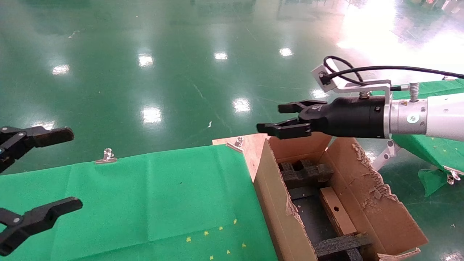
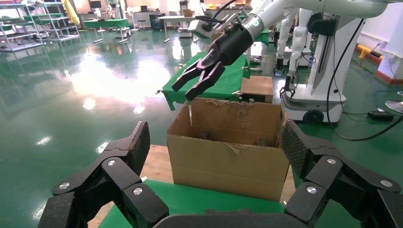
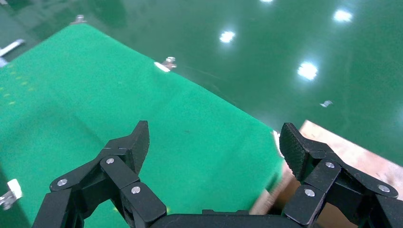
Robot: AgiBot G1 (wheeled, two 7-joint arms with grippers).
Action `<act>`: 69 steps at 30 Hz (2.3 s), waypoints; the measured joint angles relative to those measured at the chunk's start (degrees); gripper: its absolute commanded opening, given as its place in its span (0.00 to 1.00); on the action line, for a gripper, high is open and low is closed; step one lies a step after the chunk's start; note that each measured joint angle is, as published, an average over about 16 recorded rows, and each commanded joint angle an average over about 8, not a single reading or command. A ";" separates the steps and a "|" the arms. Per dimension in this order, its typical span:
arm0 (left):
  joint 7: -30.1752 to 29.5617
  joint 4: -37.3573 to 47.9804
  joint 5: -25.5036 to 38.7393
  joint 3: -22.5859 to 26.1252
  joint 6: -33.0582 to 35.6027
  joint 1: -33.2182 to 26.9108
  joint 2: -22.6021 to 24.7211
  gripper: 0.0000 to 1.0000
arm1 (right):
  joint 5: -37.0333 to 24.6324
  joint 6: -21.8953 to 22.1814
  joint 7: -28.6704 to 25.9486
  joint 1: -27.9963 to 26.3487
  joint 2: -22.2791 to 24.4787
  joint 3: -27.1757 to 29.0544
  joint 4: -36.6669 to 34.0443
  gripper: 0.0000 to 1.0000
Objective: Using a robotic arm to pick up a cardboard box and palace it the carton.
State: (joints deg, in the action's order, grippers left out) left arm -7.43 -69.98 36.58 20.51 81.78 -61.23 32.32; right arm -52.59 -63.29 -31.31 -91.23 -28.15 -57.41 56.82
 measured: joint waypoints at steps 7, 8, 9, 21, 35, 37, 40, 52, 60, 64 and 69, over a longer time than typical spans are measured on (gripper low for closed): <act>0.00 0.00 0.00 0.00 0.00 0.00 0.00 1.00 | 1.57 -3.27 3.00 4.33 -1.00 6.05 2.45 1.00; 0.00 0.00 0.00 0.00 0.00 0.00 0.00 1.00 | 1.79 -3.75 3.44 4.96 -1.15 6.92 2.80 1.00; 0.00 0.00 0.00 0.00 0.00 0.00 0.00 1.00 | 2.02 -4.21 3.87 5.58 -1.29 7.78 3.15 1.00; 0.00 0.00 0.00 0.00 0.00 0.00 0.00 1.00 | 4.72 -9.85 9.04 13.05 -3.02 18.20 7.37 1.00; 0.00 0.00 0.00 0.00 0.00 0.00 0.00 1.00 | 7.86 -16.41 15.06 21.73 -5.03 30.31 12.27 1.00; 0.00 0.00 0.00 0.00 0.00 0.00 0.00 1.00 | 8.31 -17.35 15.92 22.97 -5.32 32.05 12.97 1.00; 0.00 0.00 0.00 0.00 0.00 0.00 0.00 1.00 | 8.98 -18.75 17.21 24.83 -5.75 34.64 14.02 1.00; 0.00 0.01 -0.01 0.00 -0.01 0.01 -0.01 1.00 | 11.09 -22.80 20.77 30.12 -7.07 41.92 17.08 1.00; 0.00 0.02 -0.01 0.00 -0.02 0.02 -0.01 1.00 | 11.36 -23.19 21.04 30.62 -7.21 42.56 17.36 1.00; 0.00 0.02 -0.01 0.00 -0.02 0.02 -0.01 1.00 | 11.22 -22.96 20.89 30.35 -7.12 42.21 17.17 1.00; 0.00 0.02 -0.01 0.00 -0.02 0.02 -0.01 1.00 | 11.07 -22.79 20.78 30.14 -7.05 41.94 17.03 1.00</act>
State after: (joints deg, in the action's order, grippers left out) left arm -7.43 -69.97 36.57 20.51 81.76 -61.22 32.31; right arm -41.52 -86.08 -10.54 -61.09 -35.20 -15.47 73.85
